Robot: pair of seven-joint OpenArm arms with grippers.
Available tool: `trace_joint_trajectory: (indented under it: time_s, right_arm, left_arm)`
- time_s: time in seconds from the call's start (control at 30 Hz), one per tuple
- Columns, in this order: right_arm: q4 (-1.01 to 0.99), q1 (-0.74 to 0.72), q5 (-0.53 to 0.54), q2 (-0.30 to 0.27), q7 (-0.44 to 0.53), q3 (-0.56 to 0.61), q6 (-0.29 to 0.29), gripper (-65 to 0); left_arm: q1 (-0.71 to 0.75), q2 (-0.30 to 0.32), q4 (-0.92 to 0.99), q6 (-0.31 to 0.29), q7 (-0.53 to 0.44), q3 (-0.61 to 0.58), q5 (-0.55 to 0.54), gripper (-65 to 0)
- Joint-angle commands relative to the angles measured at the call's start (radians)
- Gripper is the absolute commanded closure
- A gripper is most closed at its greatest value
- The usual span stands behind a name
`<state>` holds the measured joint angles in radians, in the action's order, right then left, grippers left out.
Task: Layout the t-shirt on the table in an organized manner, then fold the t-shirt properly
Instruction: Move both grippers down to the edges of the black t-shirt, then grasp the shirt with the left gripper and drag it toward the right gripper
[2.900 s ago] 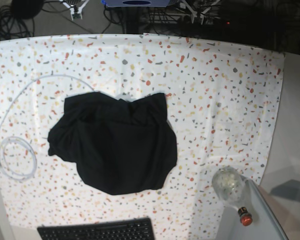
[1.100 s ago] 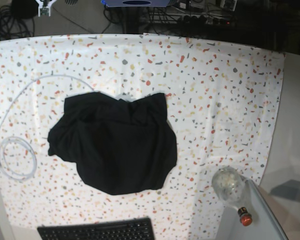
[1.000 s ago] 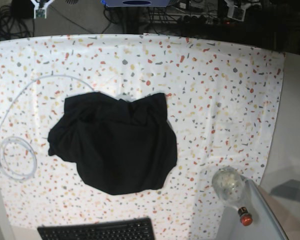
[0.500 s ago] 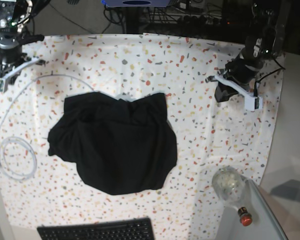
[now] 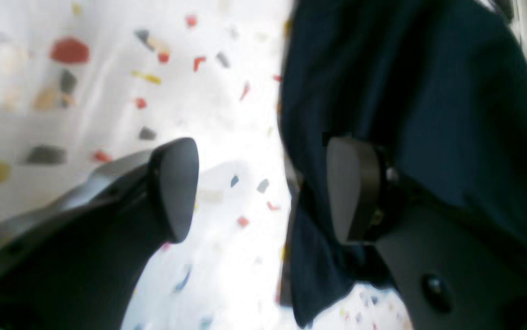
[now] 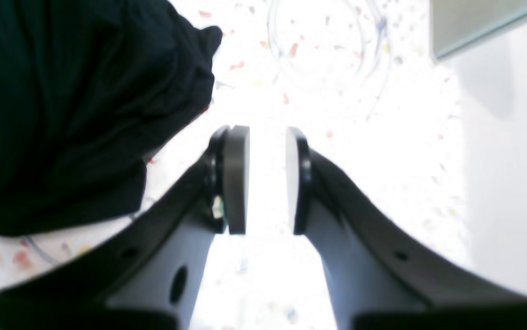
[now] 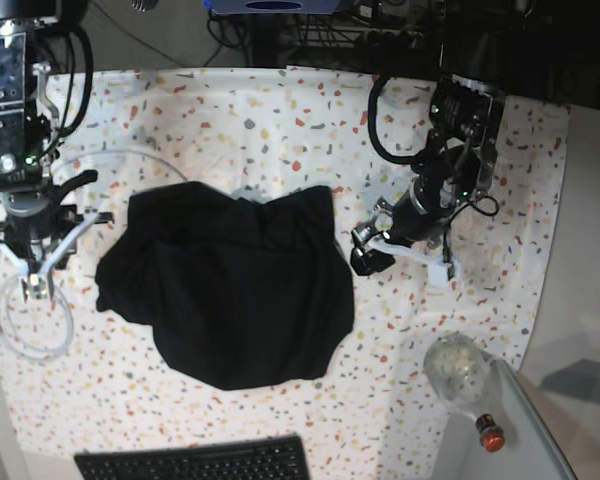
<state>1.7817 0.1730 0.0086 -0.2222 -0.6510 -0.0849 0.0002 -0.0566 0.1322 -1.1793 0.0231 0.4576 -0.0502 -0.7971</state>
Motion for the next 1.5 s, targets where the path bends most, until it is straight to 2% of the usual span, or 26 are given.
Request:
trace_joint_trajectory:
  time_s: [0.0, 0.13, 0.3, 0.47, 0.57, 0.6, 0.63, 0.73, 0.8, 0.93, 1.1, 1.2, 1.37, 1.43, 1.47]
  right_arm:
    - [0.002, -0.025, -0.008, -0.001, 0.027, -0.006, -0.004, -13.2]
    - [-0.024, -0.049, -0.009, 0.013, 0.027, 0.0, -0.004, -13.2]
    - [-0.03, -0.068, -0.012, 0.014, 0.029, -0.003, -0.004, -13.2]
    - [-0.03, -0.06, -0.012, 0.01, 0.029, -0.005, -0.004, -13.2]
    - [-0.032, -0.059, -0.012, 0.011, 0.029, -0.003, -0.004, -13.2]
    - [-0.032, -0.053, -0.012, 0.011, 0.029, -0.003, -0.004, -13.2]
    - [-0.032, -0.048, -0.012, 0.011, 0.029, -0.003, -0.004, -13.2]
    - [-0.032, -0.042, -0.012, 0.011, 0.029, -0.005, -0.004, -13.2]
    - [-0.032, -0.04, -0.012, 0.011, 0.029, -0.005, -0.004, -13.2]
    - [-0.052, -0.014, -0.009, 0.013, 0.027, 0.003, -0.004, -13.8]
    - [-0.098, -0.023, -0.008, 0.013, 0.029, 0.089, -0.004, -13.4]
    - [-0.125, -0.062, -0.009, 0.02, 0.029, 0.144, -0.004, -13.4]
    - [-0.156, -0.092, -0.011, 0.02, 0.029, 0.182, -0.006, -13.4]
    - [-0.156, -0.092, -0.011, 0.02, 0.029, 0.182, -0.006, -13.4]
    - [-0.156, -0.092, -0.012, 0.019, 0.029, 0.182, -0.006, -13.4]
  left_arm:
    - [-0.055, -0.003, 0.016, -0.018, -0.013, -0.032, -0.011, -42.0]
    - [-0.185, -0.01, 0.18, -0.018, -0.018, -0.139, -0.011, -42.0]
    - [-0.274, -0.062, 0.365, -0.018, -0.122, -0.152, -0.012, -42.0]
    - [-0.289, -0.104, 0.45, -0.019, -0.135, -0.152, -0.012, -41.8]
    - [-0.289, -0.107, 0.464, -0.019, -0.136, -0.15, -0.012, -40.8]
    - [-0.289, -0.107, 0.468, -0.019, -0.136, -0.15, -0.012, -37.7]
    - [-0.289, -0.107, 0.468, -0.019, -0.136, -0.152, -0.011, -31.1]
    - [-0.289, -0.102, 0.468, -0.019, -0.136, -0.152, -0.011, -1.8]
    - [-0.289, -0.075, 0.459, -0.019, -0.136, -0.147, -0.012, 0.0]
    - [-0.263, 0.01, 0.329, -0.018, -0.116, -0.153, -0.015, 0.0]
    - [-0.185, 0.131, 0.045, -0.016, 0.019, -0.141, -0.015, 0.0]
    - [-0.17, 0.172, -0.116, -0.015, 0.077, -0.141, -0.014, 0.0]
    - [-0.22, 0.198, -0.35, -0.013, 0.142, -0.145, -0.012, 0.0]
    - [-0.268, 0.191, -0.357, -0.013, 0.154, -0.156, -0.02, 0.0]
    - [-0.294, 0.166, -0.347, -0.013, 0.152, -0.178, -0.012, 0.0]
